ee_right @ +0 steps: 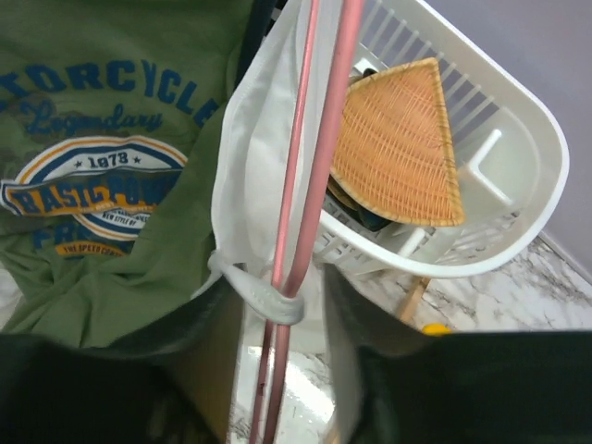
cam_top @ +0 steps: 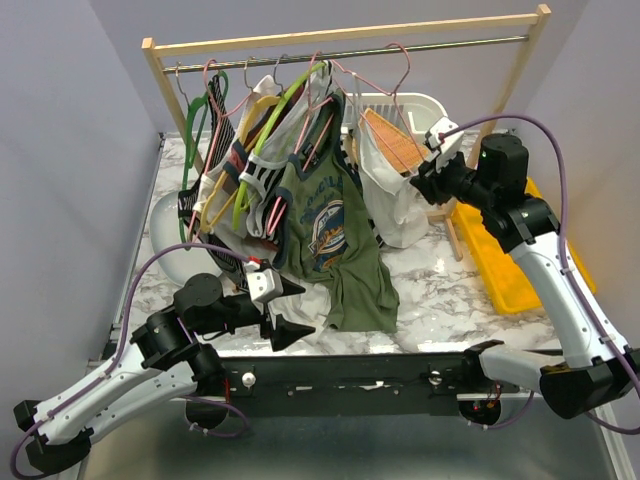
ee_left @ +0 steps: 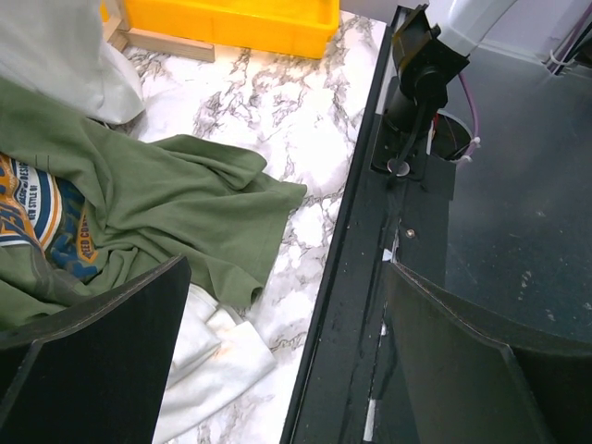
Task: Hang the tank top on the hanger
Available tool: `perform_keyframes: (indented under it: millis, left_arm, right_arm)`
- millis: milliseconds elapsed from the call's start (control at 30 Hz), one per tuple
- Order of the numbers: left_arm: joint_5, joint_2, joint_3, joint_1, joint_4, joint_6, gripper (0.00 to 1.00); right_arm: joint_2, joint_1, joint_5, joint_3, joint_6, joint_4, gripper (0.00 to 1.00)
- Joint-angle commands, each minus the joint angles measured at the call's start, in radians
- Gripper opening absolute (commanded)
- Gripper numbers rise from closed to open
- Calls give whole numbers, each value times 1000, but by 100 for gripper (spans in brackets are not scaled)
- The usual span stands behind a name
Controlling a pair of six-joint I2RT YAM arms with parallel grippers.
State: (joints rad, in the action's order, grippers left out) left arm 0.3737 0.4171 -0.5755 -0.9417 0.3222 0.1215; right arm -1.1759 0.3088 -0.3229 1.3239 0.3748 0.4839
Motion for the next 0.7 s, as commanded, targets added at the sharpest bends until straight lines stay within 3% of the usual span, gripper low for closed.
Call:
perform_keyframes:
  millis: [0, 33, 133, 300, 400, 567, 667]
  left_arm:
    - [8, 2, 8, 12, -17, 6, 99]
    - [-2, 2, 5, 14, -14, 7, 99]
    - [-56, 3, -7, 18, -3, 12, 99]
    - [-131, 3, -29, 20, -44, 99, 99]
    - [-150, 0, -75, 21, -52, 173, 99]
    - [-277, -32, -227, 20, 128, 185, 99]
    - [-341, -58, -306, 21, 227, 161, 99]
  right_arm:
    - [91, 6, -16, 3, 68, 85, 63]
    - [123, -3, -16, 0, 73, 91, 78]
    - [246, -112, -82, -8, 44, 111, 94]
    - [456, -253, -96, -46, -42, 166, 100]
    - [542, -278, 52, -98, -164, 165, 100]
    - [697, -345, 350, -137, -295, 173, 100]
    - [740, -393, 358, -124, -312, 211, 100]
